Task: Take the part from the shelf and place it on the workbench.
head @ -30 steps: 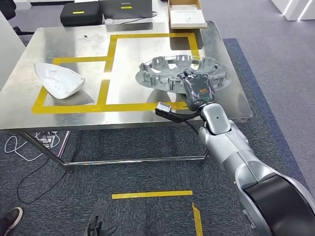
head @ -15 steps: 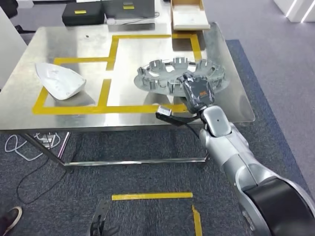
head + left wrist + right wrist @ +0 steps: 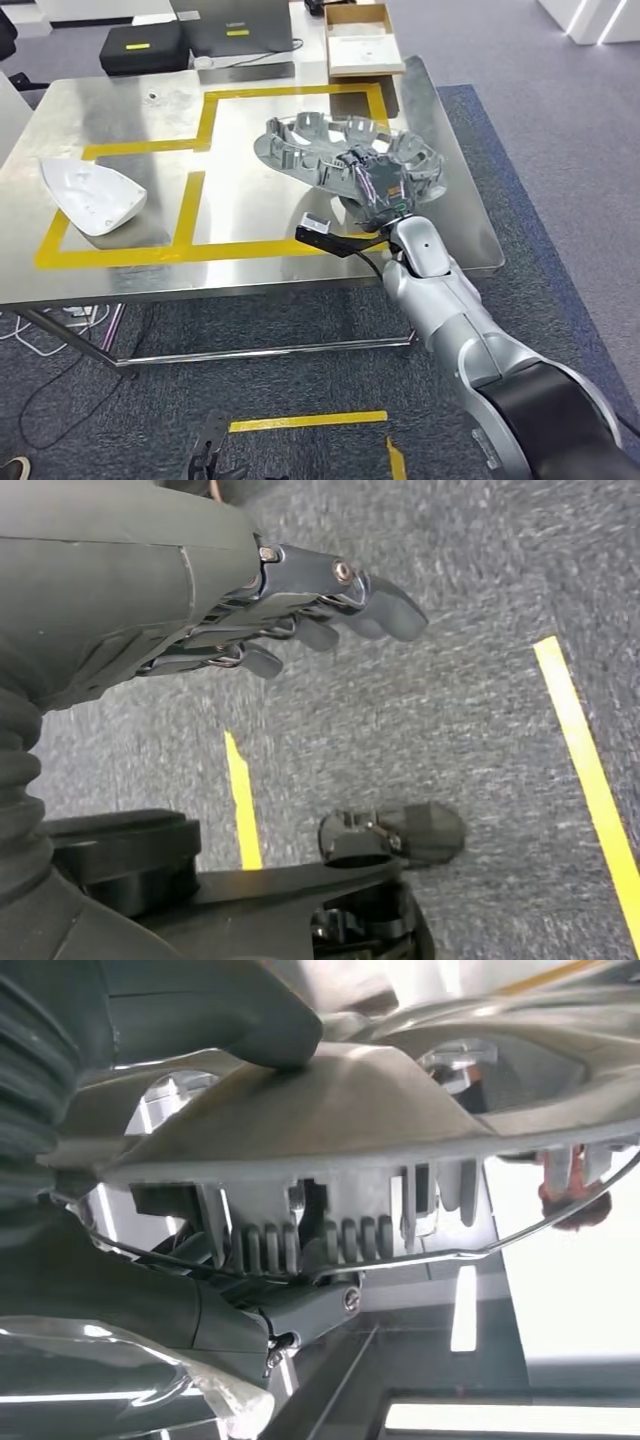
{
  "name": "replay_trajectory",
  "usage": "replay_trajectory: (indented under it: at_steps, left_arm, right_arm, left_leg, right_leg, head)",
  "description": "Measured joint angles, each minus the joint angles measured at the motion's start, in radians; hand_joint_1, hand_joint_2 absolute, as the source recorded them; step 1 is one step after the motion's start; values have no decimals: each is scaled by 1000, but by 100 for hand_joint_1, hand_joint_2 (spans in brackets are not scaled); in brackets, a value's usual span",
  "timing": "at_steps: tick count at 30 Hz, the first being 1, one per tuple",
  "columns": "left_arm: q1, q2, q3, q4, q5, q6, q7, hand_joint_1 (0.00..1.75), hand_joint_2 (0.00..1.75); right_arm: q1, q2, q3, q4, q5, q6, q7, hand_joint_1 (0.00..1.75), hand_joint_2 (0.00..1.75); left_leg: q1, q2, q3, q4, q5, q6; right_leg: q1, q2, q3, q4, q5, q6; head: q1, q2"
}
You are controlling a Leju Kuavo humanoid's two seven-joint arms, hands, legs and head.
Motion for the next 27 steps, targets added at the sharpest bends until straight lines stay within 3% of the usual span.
replay_trajectory:
  at_steps: [2, 4, 6, 8, 9, 10, 11, 13, 15, 17, 19, 20, 22, 23, 24, 25, 27]
  left_arm:
    - [-1, -1, -4, 0, -4, -1, 4, 0, 175]
    - [-5, -5, -8, 0, -9, -5, 5, 0, 175]
    - [-8, -10, -11, 1, -16, -12, 6, 0, 175]
    - [-6, -13, -14, 3, -28, -16, 14, 0, 175]
    - [-3, -14, -18, 3, -37, -15, 19, 0, 175]
    - [1, -14, -22, 4, -48, -11, 25, 0, 175]
    - [5, -15, -29, 4, -60, -6, 29, 0, 175]
    - [8, -14, -43, 4, -82, 9, 33, 0, 175]
    - [8, -14, -54, 4, -92, 23, 35, 0, 175]
    - [8, -13, -59, 4, -91, 33, 36, 0, 87]
    - [6, -15, -59, 4, -84, 41, 36, 0, 0]
    - [4, -16, -59, 4, -81, 47, 37, 0, 0]
    - [2, -17, -59, 4, -77, 58, 40, 0, 0]
    - [1, -17, -59, 4, -73, 62, 42, 0, 0]
    - [1, -17, -58, 4, -70, 66, 43, 0, 0]
    - [1, -17, -58, 4, -68, 70, 46, 0, 0]
    - [0, -17, -57, 4, -71, 81, 68, 0, 0]
  right_arm:
    - [4, 16, -6, 1, -9, -1, -12, 175, 175]
    - [8, 29, -10, 1, -15, -1, -23, 175, 175]
    - [13, 36, -13, 3, -15, -1, -29, 175, 175]
    - [28, 38, -17, 10, -22, -1, -35, 175, 175]
    - [39, 37, -21, 15, -29, -1, -38, 175, 175]
    - [50, 37, -26, 19, -38, -1, -42, 175, 175]
    - [59, 38, -31, 22, -44, -1, -46, 175, 175]
    - [69, 41, -35, 26, -48, -1, -52, 87, 87]
    - [76, 45, -37, 32, -43, -2, -54, 0, 0]
    - [81, 48, -37, 36, -38, -2, -54, 0, 0]
    - [84, 52, -38, 36, -39, -3, -55, 0, 0]
    - [85, 53, -40, 36, -42, -3, -56, 0, 0]
    - [89, 54, -46, 36, -56, -3, -64, 0, 0]
    - [91, 54, -51, 37, -69, -3, -74, 0, 0]
    - [92, 54, -56, 37, -87, -2, -88, 0, 0]
    - [93, 55, -63, 37, -109, -1, -105, 0, 0]
    - [90, 63, -80, 35, -169, 22, -147, 0, 0]
  left_leg:
    - [-3, 1, 10, -13, -8, 7]
    - [4, -1, 35, -52, -24, 11]
    - [11, -4, 61, -88, -38, 12]
    - [12, -5, 73, -92, -47, 11]
    - [13, -6, 80, -92, -54, 10]
    - [15, -8, 87, -91, -61, 7]
    - [16, -10, 94, -90, -68, 3]
    - [19, -12, 103, -82, -82, -8]
    - [16, -14, 99, -68, -93, -18]
    - [14, -14, 85, -58, -97, -25]
    - [16, -8, 67, -37, -111, -41]
    - [20, -2, 52, -5, -126, -53]
    - [31, 12, -2, 113, -169, -79]
    - [36, 15, -35, 177, -187, -85]
    - [39, 18, -59, 220, -194, -85]
    - [40, 18, -70, 230, -183, -79]
    - [28, 17, -35, 132, -117, -51]
  right_leg:
    - [-3, -2, 9, -16, -3, 11]
    - [0, -4, 6, -12, -17, 12]
    - [5, -4, -51, 76, -53, 4]
    - [10, -1, -143, 210, -82, -4]
    - [11, 0, -180, 246, -71, -3]
    - [10, 0, -201, 246, -40, 1]
    - [8, -1, -206, 212, 7, 7]
    - [0, -4, -181, 93, 103, 30]
    - [-5, -4, -154, 20, 132, 42]
    - [-4, -2, -152, 13, 117, 34]
    - [-7, 1, -155, 16, 108, 19]
    - [-8, 1, -151, 16, 104, 12]
    - [-7, 0, -138, 16, 97, -2]
    - [-7, 0, -133, 16, 94, -6]
    - [-6, 0, -128, 16, 91, -9]
    - [-5, 1, -125, 16, 90, -11]
    - [-4, 5, -119, 14, 88, -13]
  head:
    - [-2, 0]
    - [0, 0]
    - [6, 0]
    - [7, 0]
    - [8, 0]
    - [8, 0]
    - [8, 0]
    - [9, 0]
    - [10, 0]
    - [9, 0]
    - [6, 0]
    - [5, 0]
    - [3, 0]
    - [3, 0]
    - [2, 0]
    - [2, 0]
    - [2, 0]
